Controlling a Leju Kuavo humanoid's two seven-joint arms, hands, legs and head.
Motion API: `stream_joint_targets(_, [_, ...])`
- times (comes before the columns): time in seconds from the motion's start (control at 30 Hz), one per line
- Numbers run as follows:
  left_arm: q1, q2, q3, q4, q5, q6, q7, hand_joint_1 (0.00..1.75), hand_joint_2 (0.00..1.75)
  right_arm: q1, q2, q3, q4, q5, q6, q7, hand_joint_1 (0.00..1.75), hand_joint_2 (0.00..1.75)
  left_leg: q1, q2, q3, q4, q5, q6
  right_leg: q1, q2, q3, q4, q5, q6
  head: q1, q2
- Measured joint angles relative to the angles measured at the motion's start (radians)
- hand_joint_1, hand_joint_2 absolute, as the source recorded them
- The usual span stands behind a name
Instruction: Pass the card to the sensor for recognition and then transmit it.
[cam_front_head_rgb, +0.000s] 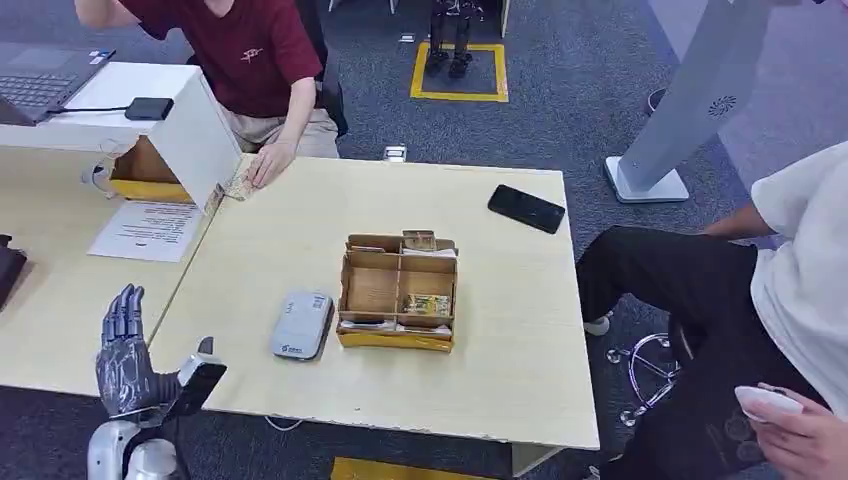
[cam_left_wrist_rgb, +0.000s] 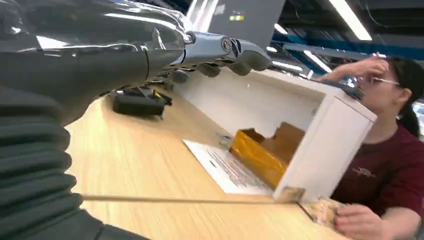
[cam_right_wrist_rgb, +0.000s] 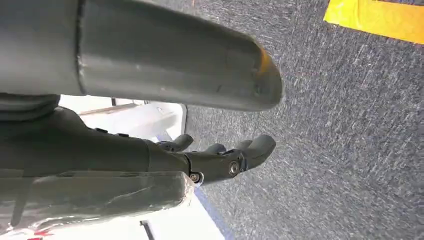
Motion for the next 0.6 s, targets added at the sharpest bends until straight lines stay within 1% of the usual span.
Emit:
stream_joint_targets(0.1, [-0.016,0.006,-0.032,0.023,-0.003,0.003,0.010,0.00,1.75,0.000,0.003,0.000,0.000,0.005,0.001,0.000,0.00,0.00,0.000,0.000,0.000,0.000,0.000,0.000,0.000,0.000,0.000,0.000,0.000,0.000,0.000,0.000])
stream_joint_targets(0.23, [-0.055,0.013,-0.083,0.077,-0.034,0.035,0.036,0.00,1.75,-0.002,0.006,0.003,0.000,0.046,0.000,0.001,0.00,0.00,0.000,-0.001,0.000,0.000,0.000,0.000,0.000,0.000,0.000,0.000,0.000,0.000,-0.001,0.000])
stream_joint_targets(0.33, [-0.096,0.013,-0.122,0.114,-0.051,0.050,0.055,0.00,1.75,-0.003,0.008,0.004,0.000,0.058,0.000,0.003,0.00,0.00,0.000,0.000,0.000,0.000,0.000,0.000,0.000,0.000,0.000,0.000,0.000,0.000,0.000,0.000])
stream_joint_targets(0.5, [-0.170,0.011,-0.174,0.184,-0.080,0.052,0.077,0.00,1.75,-0.004,0.010,0.006,0.000,0.090,0.002,0.000,0.00,0.00,0.000,0.000,0.000,0.001,0.000,0.000,0.000,0.000,0.000,0.000,0.000,0.000,-0.001,0.000])
stream_joint_targets(0.6, [-0.229,0.003,-0.203,0.226,-0.138,0.052,0.110,0.00,1.75,-0.005,0.011,0.010,0.000,0.105,0.002,-0.013,0.00,0.00,0.000,-0.001,0.000,0.001,0.001,0.000,0.000,-0.001,0.000,0.000,0.000,0.000,0.000,0.000])
